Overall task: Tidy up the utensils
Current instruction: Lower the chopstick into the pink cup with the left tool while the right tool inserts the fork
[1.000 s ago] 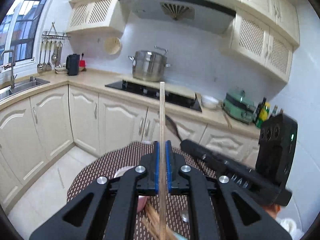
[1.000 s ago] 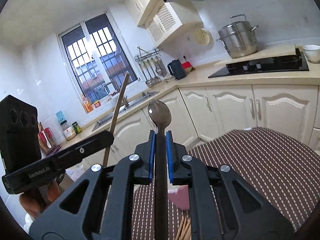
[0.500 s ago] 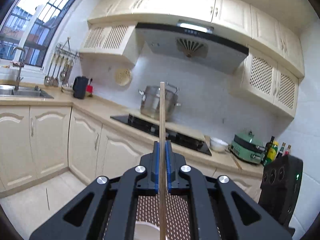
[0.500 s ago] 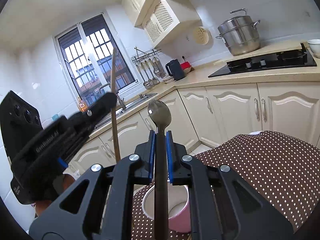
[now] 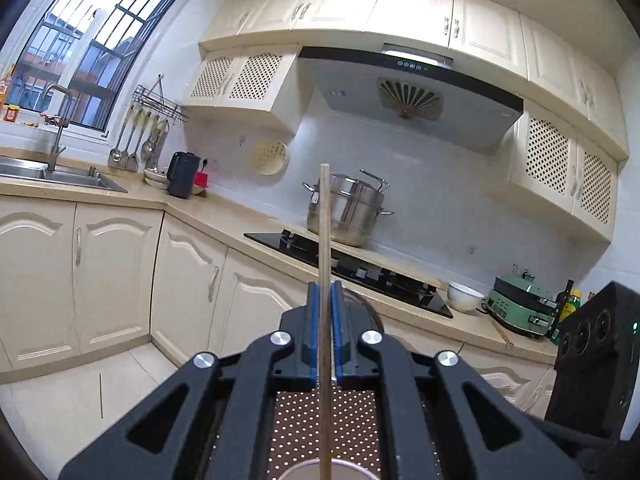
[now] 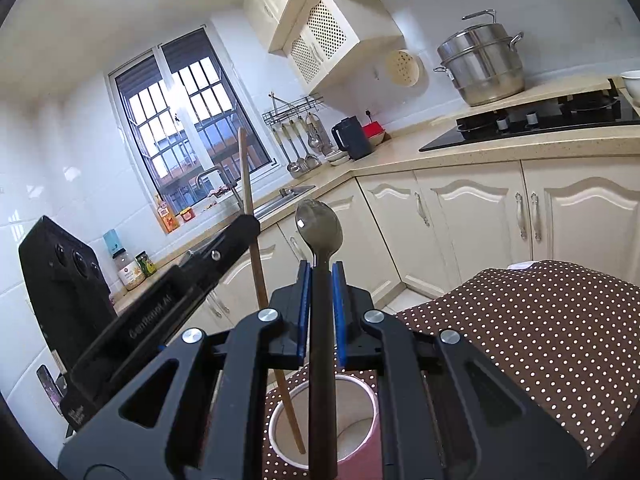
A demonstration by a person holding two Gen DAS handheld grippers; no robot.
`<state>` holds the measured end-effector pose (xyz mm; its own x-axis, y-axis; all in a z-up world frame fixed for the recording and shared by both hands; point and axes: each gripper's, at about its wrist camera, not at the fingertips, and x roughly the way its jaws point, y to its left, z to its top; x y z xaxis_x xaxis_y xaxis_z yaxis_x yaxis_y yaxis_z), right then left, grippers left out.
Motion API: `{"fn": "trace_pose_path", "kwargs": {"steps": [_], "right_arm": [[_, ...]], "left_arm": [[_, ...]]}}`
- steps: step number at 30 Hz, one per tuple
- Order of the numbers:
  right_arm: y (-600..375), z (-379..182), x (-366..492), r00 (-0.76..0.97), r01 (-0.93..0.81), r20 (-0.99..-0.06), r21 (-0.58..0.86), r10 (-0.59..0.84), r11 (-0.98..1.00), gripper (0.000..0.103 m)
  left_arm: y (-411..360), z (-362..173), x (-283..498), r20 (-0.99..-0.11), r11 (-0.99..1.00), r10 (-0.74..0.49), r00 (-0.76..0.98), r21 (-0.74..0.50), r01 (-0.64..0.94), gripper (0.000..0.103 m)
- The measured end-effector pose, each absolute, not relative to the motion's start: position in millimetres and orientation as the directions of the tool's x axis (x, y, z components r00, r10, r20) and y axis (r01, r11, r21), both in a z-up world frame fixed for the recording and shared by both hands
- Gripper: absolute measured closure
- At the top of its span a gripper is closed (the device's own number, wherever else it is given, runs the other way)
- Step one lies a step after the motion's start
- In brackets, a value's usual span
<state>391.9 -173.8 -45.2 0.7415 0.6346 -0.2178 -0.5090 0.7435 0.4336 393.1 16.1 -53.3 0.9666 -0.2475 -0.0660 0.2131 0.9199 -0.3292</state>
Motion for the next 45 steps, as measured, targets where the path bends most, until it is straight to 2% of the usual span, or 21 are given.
{"fn": "trace_pose_path", "kwargs": {"steps": [6, 7, 8, 10, 15, 20, 25, 28, 30, 31, 41, 45], "right_arm": [[-171, -46, 385, 0.750, -0.512, -0.221, 0.403, 0.624, 0.759, 0.092], [-170, -46, 382, 0.756, -0.511, -0.222, 0.389, 0.616, 0.766, 0.092], [-169, -46, 380, 0.757, -0.513, -0.223, 0.381, 0.614, 0.770, 0.092], [-168, -45, 377, 0.761, -0.514, -0.224, 0.363, 0.609, 0.777, 0.092], [-161, -42, 365, 0.764, -0.534, -0.220, 0.312, 0.607, 0.786, 0.092], [-151, -37, 356, 0.761, -0.560, -0.211, 0.262, 0.613, 0.786, 0.092], [-139, -34, 352, 0.747, -0.591, -0.207, 0.227, 0.631, 0.774, 0.092], [-135, -35, 353, 0.742, -0.601, -0.208, 0.213, 0.637, 0.770, 0.092], [-134, -37, 355, 0.741, -0.602, -0.210, 0.215, 0.638, 0.769, 0.092], [-135, -37, 356, 0.740, -0.601, -0.212, 0.218, 0.638, 0.769, 0.092], [-138, -44, 360, 0.730, -0.597, -0.244, 0.226, 0.638, 0.770, 0.091], [-138, -49, 360, 0.715, -0.594, -0.280, 0.239, 0.640, 0.768, 0.090]], "left_arm": [[16, -66, 395, -0.178, 0.911, -0.301, 0.937, -0.346, 0.226, 0.095], [17, -67, 395, -0.190, 0.909, -0.303, 0.934, -0.353, 0.223, 0.088], [19, -68, 395, -0.208, 0.902, -0.314, 0.926, -0.369, 0.223, 0.073], [24, -69, 392, -0.223, 0.887, -0.337, 0.915, -0.400, 0.229, 0.066], [33, -61, 387, -0.246, 0.841, -0.402, 0.882, -0.480, 0.249, 0.064], [44, -43, 391, -0.227, 0.760, -0.497, 0.838, -0.580, 0.293, 0.063], [43, -36, 403, -0.268, 0.744, -0.519, 0.812, -0.609, 0.274, 0.063], [43, -34, 408, -0.276, 0.747, -0.509, 0.815, -0.612, 0.260, 0.064], [40, -31, 410, -0.278, 0.756, -0.505, 0.817, -0.599, 0.264, 0.083], [39, -30, 410, -0.276, 0.761, -0.506, 0.817, -0.588, 0.273, 0.099], [34, -23, 383, -0.210, 0.796, -0.475, 0.855, -0.515, 0.316, 0.099], [27, -23, 372, -0.211, 0.832, -0.445, 0.870, -0.456, 0.315, 0.099]]}}
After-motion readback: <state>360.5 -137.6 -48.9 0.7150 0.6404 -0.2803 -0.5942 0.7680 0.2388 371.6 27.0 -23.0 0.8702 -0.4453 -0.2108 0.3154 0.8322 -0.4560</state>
